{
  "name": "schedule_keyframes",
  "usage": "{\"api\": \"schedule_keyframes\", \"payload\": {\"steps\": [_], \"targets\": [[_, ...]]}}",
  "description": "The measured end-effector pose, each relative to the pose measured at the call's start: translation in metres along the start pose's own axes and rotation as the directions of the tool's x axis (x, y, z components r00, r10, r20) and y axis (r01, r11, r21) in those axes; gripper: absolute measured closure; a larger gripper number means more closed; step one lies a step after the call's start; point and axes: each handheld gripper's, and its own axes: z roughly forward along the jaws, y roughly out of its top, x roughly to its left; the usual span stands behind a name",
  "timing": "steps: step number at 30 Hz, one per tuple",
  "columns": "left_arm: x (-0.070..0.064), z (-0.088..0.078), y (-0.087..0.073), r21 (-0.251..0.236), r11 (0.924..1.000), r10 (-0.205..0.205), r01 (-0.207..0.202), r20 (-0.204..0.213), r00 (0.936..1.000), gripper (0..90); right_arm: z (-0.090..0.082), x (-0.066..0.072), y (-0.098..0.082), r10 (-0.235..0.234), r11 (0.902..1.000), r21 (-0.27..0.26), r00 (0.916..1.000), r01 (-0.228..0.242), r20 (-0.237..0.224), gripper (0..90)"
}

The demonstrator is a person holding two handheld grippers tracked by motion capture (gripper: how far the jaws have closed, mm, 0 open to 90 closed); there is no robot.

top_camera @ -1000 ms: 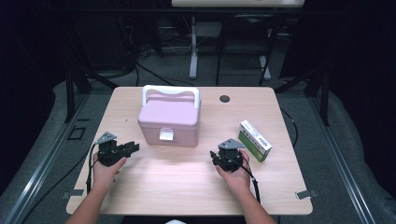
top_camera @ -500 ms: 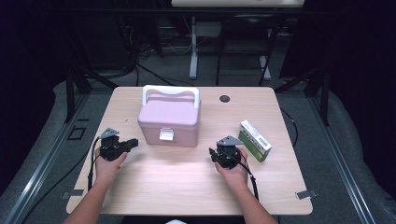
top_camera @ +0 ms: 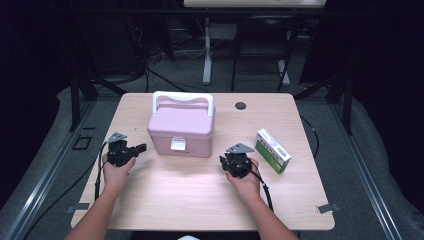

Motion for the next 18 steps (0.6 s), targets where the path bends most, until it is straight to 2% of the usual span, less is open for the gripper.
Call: {"api": "schedule_keyframes", "payload": {"steps": [1, 2, 3, 5, 7, 9, 11, 13, 14, 16, 17, 18], "targets": [[0.001, 0.001, 0.002, 0.011, 0.9999, 0.01, -0.01, 0.005, 0.9999, 90.0, 0.0, -0.001, 0.002, 0.005, 1.0, -0.007, 1.0, -0.005, -0.007, 78.5], [0.001, 0.002, 0.005, 0.025, 0.9989, 0.039, -0.039, -0.005, 0.9992, 90.0, 0.0, -0.001, 0.004, 0.01, 0.9999, -0.012, 0.9999, -0.011, -0.007, 81.3], [0.001, 0.004, 0.007, 0.015, 0.9989, 0.044, -0.044, -0.003, 0.999, 90.0, 0.001, -0.002, 0.009, -0.002, 0.9998, -0.018, 1.0, 0.002, 0.003, 85.1], [0.001, 0.007, 0.009, -0.003, 0.9997, 0.024, -0.024, 0.007, 0.9997, 90.0, 0.002, -0.001, 0.011, -0.003, 0.9997, -0.025, 0.9999, 0.003, 0.01, 87.0], [0.002, 0.01, 0.011, 0.04, 0.998, 0.05, -0.05, -0.008, 0.9987, 90.0, 0.003, -0.001, 0.015, -0.02, 0.9994, -0.029, 0.9996, 0.02, 0.019, 89.7], [0.002, 0.012, 0.013, 0.031, 0.9986, 0.043, -0.042, -0.008, 0.9991, 90.0, 0.004, -0.003, 0.019, -0.02, 0.9994, -0.029, 0.9996, 0.02, 0.019, 90.0], [0.0, 0.013, 0.017, 0.029, 0.9984, 0.048, -0.049, 0.016, 0.9987, 90.0, 0.007, -0.007, 0.024, 0.001, 0.9995, -0.032, 0.9999, -0.001, 0.015, 90.0], [-0.002, 0.014, 0.018, 0.017, 0.9984, 0.053, -0.053, 0.01, 0.9985, 90.0, 0.008, -0.009, 0.028, 0.017, 0.9993, -0.033, 0.9998, -0.017, 0.007, 90.0], [-0.002, 0.015, 0.018, 0.007, 0.999, 0.043, -0.043, 0.014, 0.999, 90.0, 0.008, -0.009, 0.028, 0.017, 0.9993, -0.033, 0.9998, -0.017, 0.007, 90.0], [-0.001, 0.017, 0.019, 0.019, 0.9992, 0.034, -0.034, 0.018, 0.9993, 90.0, 0.009, -0.01, 0.032, 0.006, 0.9988, -0.048, 0.9999, -0.005, 0.009, 90.0], [-0.003, 0.017, 0.022, 0.011, 0.9986, 0.051, -0.051, 0.027, 0.9983, 90.0, 0.01, -0.01, 0.036, 0.007, 0.9984, -0.057, 0.9999, -0.007, 0.008, 90.0], [-0.003, 0.017, 0.022, 0.011, 0.9986, 0.051, -0.051, 0.027, 0.9983, 90.0, 0.01, -0.01, 0.036, 0.007, 0.9984, -0.057, 0.9999, -0.007, 0.008, 90.0]]}}
